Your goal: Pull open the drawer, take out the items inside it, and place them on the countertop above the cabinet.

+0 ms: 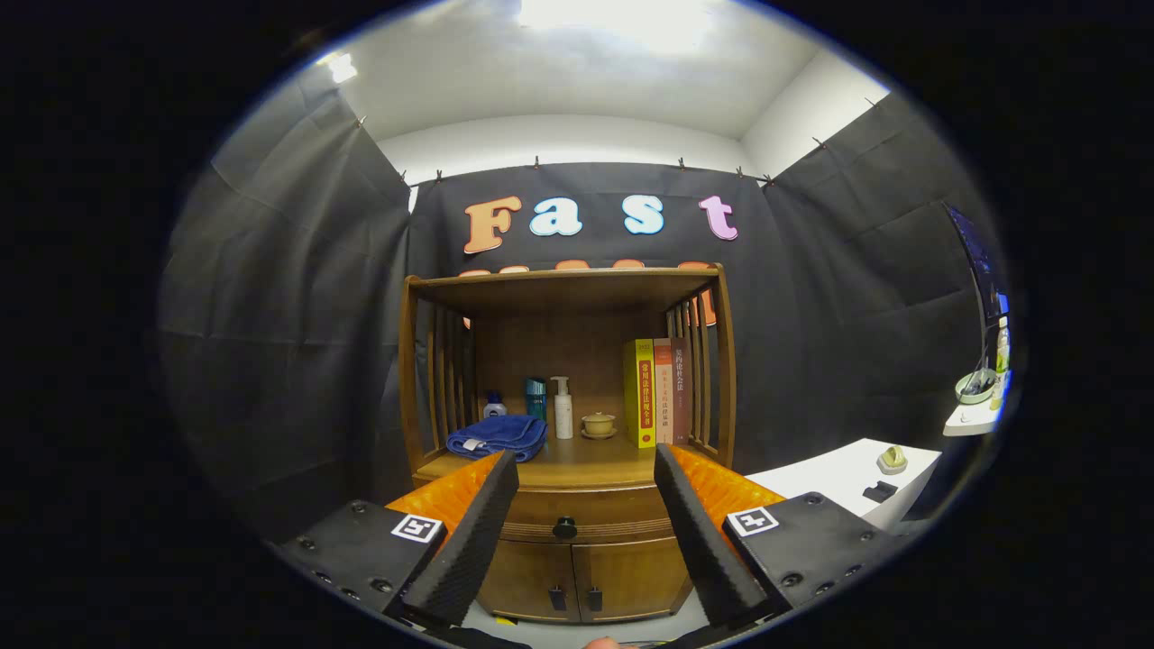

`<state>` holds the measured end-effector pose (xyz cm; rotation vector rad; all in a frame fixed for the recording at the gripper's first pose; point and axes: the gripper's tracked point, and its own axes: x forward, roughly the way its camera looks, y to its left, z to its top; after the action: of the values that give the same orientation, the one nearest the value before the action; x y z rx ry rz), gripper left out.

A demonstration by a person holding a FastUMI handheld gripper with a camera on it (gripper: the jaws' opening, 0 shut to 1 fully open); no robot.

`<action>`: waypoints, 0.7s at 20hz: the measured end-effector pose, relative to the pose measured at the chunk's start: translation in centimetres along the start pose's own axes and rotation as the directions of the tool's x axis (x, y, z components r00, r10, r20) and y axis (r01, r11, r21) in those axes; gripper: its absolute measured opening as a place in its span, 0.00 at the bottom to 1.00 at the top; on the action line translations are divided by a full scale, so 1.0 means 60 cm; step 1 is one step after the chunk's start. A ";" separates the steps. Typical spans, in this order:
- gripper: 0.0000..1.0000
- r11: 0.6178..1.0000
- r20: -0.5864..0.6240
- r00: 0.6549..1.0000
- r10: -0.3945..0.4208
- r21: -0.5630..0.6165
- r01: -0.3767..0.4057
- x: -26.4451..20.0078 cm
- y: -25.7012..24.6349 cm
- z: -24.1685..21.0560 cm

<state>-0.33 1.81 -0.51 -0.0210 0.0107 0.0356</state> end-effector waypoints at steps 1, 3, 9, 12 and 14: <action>0.99 1.000 -0.001 1.000 0.002 -0.002 -0.002 0.000 0.001 0.000; 0.99 1.000 0.000 1.000 0.002 -0.005 -0.002 0.000 0.000 0.000; 0.99 1.000 -0.002 1.000 -0.001 0.001 0.001 -0.001 -0.003 -0.004; 0.99 1.000 -0.001 1.000 -0.004 0.001 0.004 0.001 -0.006 -0.003; 0.99 1.000 -0.002 1.000 -0.004 0.002 0.004 0.001 -0.007 -0.003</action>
<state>-0.25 1.40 -0.70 -0.0188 0.0125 0.0315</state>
